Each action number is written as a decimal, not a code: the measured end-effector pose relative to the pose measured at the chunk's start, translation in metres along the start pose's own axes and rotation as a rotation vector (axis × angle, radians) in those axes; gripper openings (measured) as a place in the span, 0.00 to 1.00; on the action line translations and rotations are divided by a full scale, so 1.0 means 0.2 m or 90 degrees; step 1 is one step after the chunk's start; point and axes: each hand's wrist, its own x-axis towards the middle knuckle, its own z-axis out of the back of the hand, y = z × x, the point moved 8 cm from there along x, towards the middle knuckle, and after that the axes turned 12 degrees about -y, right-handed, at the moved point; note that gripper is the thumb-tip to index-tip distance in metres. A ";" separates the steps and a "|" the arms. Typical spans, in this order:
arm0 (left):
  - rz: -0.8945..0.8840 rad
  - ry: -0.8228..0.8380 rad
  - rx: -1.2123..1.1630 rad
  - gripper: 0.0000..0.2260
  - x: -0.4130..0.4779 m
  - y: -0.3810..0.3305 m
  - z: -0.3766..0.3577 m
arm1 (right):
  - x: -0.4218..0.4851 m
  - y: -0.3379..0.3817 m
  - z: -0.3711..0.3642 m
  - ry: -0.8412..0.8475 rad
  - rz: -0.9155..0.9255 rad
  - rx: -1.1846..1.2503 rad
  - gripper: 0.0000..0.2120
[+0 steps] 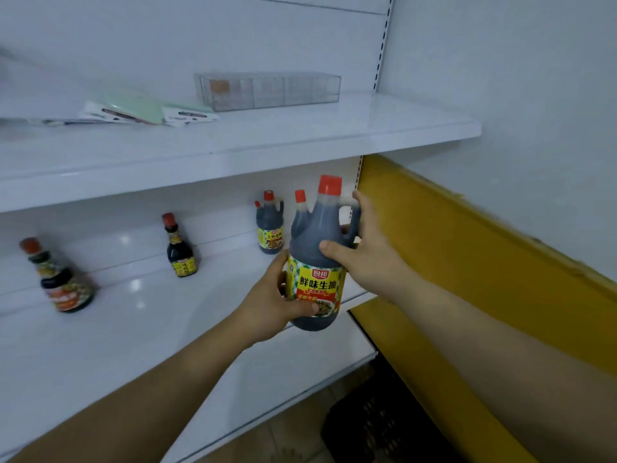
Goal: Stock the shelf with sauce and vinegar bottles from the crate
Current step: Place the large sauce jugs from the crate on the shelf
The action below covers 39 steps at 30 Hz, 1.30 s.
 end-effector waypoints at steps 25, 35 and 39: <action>0.092 -0.197 0.104 0.44 1.07 1.21 -0.20 | 0.98 -1.32 -0.35 0.126 -0.055 -0.023 0.47; 0.026 -0.228 0.124 0.42 1.27 1.28 -0.19 | 1.12 -1.48 -0.43 0.094 -0.026 -0.023 0.43; -0.007 -0.247 0.156 0.40 1.33 1.28 -0.17 | 1.15 -1.53 -0.47 0.072 -0.020 -0.019 0.43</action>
